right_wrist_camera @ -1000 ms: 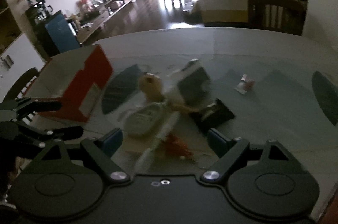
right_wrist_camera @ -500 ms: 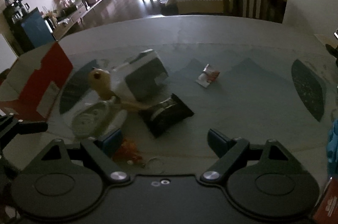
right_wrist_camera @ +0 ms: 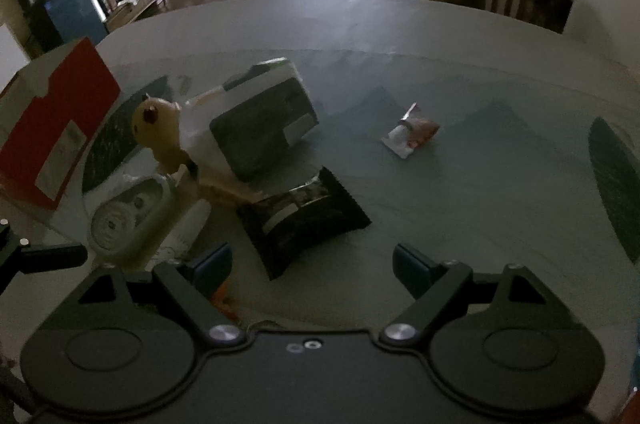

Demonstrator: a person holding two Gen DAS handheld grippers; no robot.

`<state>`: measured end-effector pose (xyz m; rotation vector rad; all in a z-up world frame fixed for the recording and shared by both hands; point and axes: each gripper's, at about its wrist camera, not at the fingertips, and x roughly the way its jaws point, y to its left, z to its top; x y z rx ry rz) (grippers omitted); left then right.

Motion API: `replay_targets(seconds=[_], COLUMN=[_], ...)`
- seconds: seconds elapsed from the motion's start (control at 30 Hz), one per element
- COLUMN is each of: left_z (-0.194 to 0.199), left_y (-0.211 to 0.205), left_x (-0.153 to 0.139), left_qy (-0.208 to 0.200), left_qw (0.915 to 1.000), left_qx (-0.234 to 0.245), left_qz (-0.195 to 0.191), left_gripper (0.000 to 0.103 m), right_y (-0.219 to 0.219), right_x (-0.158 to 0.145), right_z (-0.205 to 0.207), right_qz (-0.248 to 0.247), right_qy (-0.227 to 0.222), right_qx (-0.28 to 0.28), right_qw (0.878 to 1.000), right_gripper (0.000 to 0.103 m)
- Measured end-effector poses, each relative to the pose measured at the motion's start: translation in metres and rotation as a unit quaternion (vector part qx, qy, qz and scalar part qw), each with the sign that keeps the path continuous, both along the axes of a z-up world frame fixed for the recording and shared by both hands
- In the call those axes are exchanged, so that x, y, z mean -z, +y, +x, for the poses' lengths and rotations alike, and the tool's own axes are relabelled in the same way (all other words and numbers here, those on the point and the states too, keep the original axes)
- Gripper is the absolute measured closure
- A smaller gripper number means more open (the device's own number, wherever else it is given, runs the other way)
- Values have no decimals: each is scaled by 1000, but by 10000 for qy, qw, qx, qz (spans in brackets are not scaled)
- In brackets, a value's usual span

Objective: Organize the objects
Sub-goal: 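Move both tools back over the cluttered table, then grasp white-green marker with left tool while right tool grasps black tape roll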

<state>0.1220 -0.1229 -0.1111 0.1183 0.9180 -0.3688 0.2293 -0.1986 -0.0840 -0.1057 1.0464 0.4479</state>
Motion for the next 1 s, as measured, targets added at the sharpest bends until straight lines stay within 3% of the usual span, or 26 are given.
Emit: replay_targets(seconds=[0.13,0.33,0.47,0.6,0.8,0.87,0.93,1.0], left_z=[3,2,5,8,9,9,8,7], left_y=[0,0,2,5,5,5,4,5], left_x=[3,6,10,14,14,13,13,13], left_qy=[2,12,158,231,224,228,238,218], left_qw=[9999,9999,9997,9993,9992,9993,9994,9994], left_qx=[-125,-130,-187,-301,-300,-280,-239,-216], left_qz=[-1,30,24,44,138,120,124,166], left_gripper=[2,14,40,47,71,77,85,85], right_y=[6,13,17,21,26,26,27,27], right_x=[7,18,21,22,24,24,24,24], right_z=[8,18,22,24,23,22,21,20], right_qz=[-50,-156,-144,-171,-219,-231,-322,-337], right_qy=[18,65,87,58,12,5,2,-10], right_qx=[-208,-423,-528,-626,-713,-726,-702,-680], right_qw=[9998,9990,9985,9979,9972,9971,9970,9971], right_gripper=[16,16,17,17,19,21,38,41])
